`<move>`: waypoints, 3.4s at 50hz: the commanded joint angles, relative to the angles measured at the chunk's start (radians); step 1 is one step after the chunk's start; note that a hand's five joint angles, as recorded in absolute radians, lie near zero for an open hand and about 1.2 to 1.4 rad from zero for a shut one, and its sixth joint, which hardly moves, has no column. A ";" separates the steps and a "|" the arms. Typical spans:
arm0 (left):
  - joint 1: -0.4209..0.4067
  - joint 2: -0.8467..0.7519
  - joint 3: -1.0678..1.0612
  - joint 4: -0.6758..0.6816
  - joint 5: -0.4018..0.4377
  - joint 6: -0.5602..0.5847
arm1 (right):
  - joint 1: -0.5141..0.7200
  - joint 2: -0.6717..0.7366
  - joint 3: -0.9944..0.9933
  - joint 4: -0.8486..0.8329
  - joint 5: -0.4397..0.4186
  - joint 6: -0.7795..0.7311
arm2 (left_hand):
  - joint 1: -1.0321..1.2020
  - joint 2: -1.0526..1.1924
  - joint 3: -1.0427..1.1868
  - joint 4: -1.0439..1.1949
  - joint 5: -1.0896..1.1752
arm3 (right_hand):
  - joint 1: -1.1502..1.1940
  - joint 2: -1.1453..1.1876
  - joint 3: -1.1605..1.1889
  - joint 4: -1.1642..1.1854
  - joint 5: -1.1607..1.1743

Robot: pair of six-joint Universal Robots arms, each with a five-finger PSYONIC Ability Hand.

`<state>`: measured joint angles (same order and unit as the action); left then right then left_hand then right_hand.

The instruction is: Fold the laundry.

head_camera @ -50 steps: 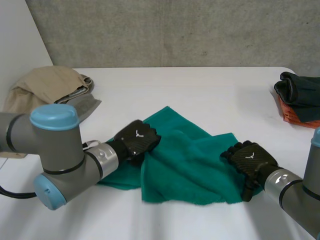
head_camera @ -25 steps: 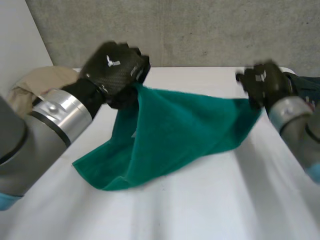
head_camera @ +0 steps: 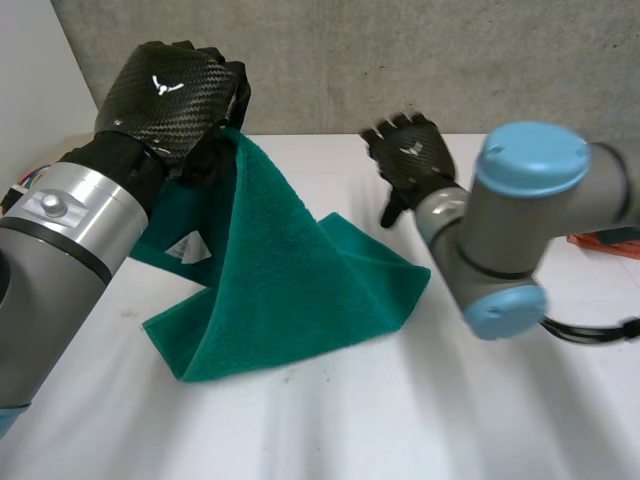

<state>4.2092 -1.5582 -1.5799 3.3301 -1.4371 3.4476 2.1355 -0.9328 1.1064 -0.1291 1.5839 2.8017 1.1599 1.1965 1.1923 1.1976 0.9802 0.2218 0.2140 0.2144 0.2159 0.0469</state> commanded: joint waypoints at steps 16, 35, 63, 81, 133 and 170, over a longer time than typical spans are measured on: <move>0.003 -0.016 0.037 0.031 -0.003 0.013 | -0.100 0.025 0.340 0.082 -0.311 0.259 | 0.236 0.200 0.204 0.199 0.242 | 1.002 1.010 1.009 1.008 1.002; -0.017 0.179 0.031 0.040 -0.014 -0.001 | -0.226 -0.351 0.152 -0.012 -0.212 -0.039 | 0.236 0.200 0.204 0.199 0.242 | 1.174 1.182 1.182 1.180 1.175; -0.014 0.043 -0.180 0.034 -0.014 0.010 | -0.098 -0.182 0.257 0.009 -0.151 -0.014 | 0.236 0.200 0.204 0.199 0.242 | -0.047 -0.039 -0.040 -0.041 -0.047; -0.009 -0.103 -0.039 0.037 -0.016 0.009 | -0.164 -0.429 0.934 0.045 -0.225 -0.011 | 0.236 0.200 0.204 0.199 0.242 | 0.130 0.138 0.138 0.136 0.131; 0.133 -0.529 0.312 -0.123 -0.006 0.269 | -0.379 -0.146 0.040 0.410 -0.119 -0.378 | 0.236 0.200 0.204 0.199 0.242 | 1.174 1.182 1.182 1.180 1.175; 0.126 -0.450 -0.159 0.307 -0.060 0.260 | -0.344 -0.146 0.414 -0.049 -0.214 -0.206 | 0.236 0.200 0.204 0.199 0.242 | 1.174 1.182 1.182 1.180 1.175</move>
<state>4.3404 -1.9978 -1.5738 3.6285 -1.5062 3.7046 1.7965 -1.0990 1.3603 -0.1961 1.4211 2.6045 1.1599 1.1999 1.1966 1.2021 0.9900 1.1432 1.1769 1.1926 1.1986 1.0181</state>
